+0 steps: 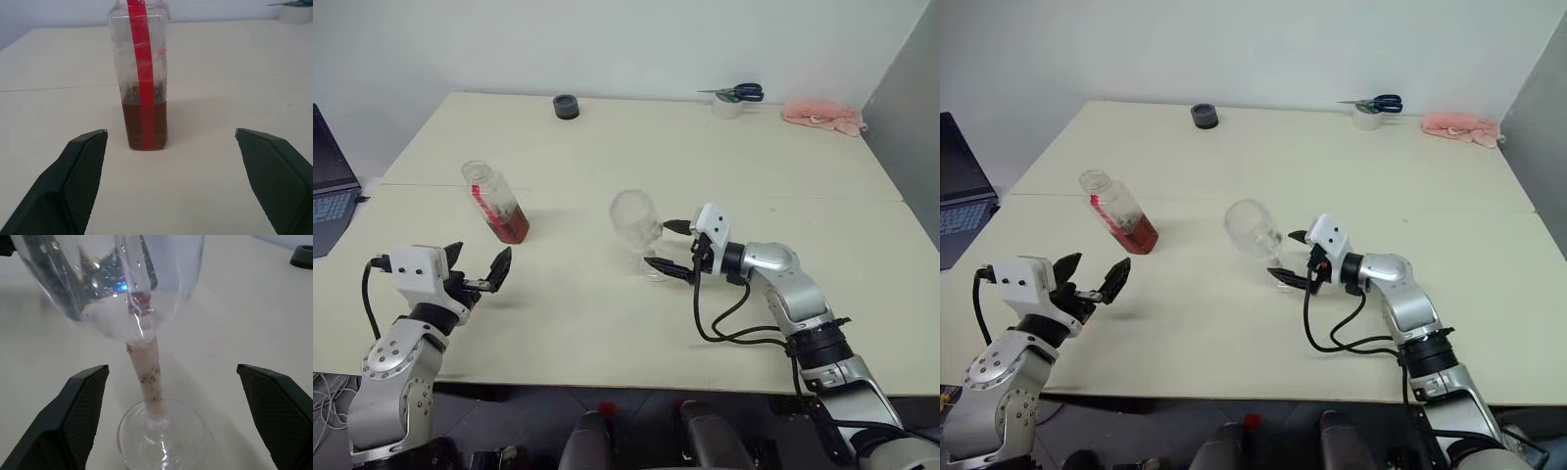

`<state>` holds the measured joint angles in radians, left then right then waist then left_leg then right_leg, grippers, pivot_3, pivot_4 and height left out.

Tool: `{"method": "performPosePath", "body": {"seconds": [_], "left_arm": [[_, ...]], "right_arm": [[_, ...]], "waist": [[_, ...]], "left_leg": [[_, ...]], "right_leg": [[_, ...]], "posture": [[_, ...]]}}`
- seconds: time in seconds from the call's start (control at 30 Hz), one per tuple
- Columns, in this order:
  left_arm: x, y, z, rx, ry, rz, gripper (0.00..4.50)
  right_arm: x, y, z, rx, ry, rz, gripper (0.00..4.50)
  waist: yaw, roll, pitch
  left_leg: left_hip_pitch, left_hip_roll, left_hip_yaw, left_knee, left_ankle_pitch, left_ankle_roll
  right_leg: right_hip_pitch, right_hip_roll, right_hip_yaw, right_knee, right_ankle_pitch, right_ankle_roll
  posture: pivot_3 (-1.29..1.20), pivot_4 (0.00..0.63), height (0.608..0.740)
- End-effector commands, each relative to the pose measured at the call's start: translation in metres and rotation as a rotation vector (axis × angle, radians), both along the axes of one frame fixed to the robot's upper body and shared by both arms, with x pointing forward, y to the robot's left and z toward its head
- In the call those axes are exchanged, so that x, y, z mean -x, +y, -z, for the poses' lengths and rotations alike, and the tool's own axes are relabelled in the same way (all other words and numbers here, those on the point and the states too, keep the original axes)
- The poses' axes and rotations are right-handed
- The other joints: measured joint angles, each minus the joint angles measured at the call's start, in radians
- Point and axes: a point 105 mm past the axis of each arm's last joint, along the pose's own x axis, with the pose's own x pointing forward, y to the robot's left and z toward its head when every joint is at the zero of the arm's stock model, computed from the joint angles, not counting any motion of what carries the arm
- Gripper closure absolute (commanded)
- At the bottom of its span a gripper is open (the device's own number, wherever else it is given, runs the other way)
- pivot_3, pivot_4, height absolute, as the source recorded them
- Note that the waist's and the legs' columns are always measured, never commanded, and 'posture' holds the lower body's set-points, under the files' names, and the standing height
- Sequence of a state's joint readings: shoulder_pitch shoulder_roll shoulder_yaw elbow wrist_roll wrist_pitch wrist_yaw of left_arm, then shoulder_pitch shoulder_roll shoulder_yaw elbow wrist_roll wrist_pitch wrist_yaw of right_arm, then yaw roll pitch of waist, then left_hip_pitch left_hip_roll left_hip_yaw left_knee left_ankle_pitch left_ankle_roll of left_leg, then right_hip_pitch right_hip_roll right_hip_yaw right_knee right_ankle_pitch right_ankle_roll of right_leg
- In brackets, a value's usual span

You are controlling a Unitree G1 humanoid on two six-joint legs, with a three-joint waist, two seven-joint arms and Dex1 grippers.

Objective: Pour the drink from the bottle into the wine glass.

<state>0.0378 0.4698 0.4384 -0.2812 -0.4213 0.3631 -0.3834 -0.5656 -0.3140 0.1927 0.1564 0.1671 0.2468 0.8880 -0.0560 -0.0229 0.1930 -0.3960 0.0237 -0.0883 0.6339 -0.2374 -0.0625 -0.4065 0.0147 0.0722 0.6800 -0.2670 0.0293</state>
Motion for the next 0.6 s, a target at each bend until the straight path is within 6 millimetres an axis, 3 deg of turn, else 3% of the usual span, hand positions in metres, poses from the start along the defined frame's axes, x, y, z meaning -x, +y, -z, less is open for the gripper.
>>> {"method": "performPosePath", "body": {"seconds": [0.03, 0.2, 0.4, 0.6], "left_arm": [[0.001, -0.001, -0.011, -0.03, -0.04, 0.004, 0.0], [0.003, 0.0, -0.011, -0.033, -0.037, -0.003, 0.0], [0.0, -0.007, -0.009, -0.034, -0.028, 0.01, 0.0], [0.002, -0.01, -0.005, -0.028, -0.013, 0.014, 0.0]], "right_arm": [[0.005, 0.002, -0.009, 0.004, -0.045, -0.025, 0.04], [0.004, -0.003, -0.005, 0.024, -0.045, -0.01, 0.04], [0.015, 0.011, 0.011, 0.093, -0.066, -0.026, 0.04], [0.012, 0.01, 0.014, 0.125, -0.09, 0.066, 0.04]], "waist": [[0.0, 0.0, 0.0], [0.0, 0.0, 0.0], [0.0, 0.0, 0.0], [0.0, 0.0, 0.0]], "left_leg": [[0.0, 0.0, 0.0, 0.0, 0.0, 0.0], [0.0, 0.001, 0.0, 0.0, 0.0, 0.0], [0.0, 0.001, 0.0, 0.0, 0.0, 0.0], [0.0, 0.001, 0.0, 0.0, 0.0, 0.0]], "right_leg": [[0.0, 0.0, 0.0, 0.0, 0.0, 0.0], [0.0, 0.001, 0.0, 0.0, 0.0, -0.001], [0.0, 0.001, 0.0, 0.0, 0.0, -0.001], [0.0, 0.001, 0.0, 0.0, 0.0, -0.001]], "posture": [[0.0, 0.15, 0.74], [0.0, 0.15, 0.74], [0.0, 0.15, 0.74], [0.0, 0.15, 0.74]]}}
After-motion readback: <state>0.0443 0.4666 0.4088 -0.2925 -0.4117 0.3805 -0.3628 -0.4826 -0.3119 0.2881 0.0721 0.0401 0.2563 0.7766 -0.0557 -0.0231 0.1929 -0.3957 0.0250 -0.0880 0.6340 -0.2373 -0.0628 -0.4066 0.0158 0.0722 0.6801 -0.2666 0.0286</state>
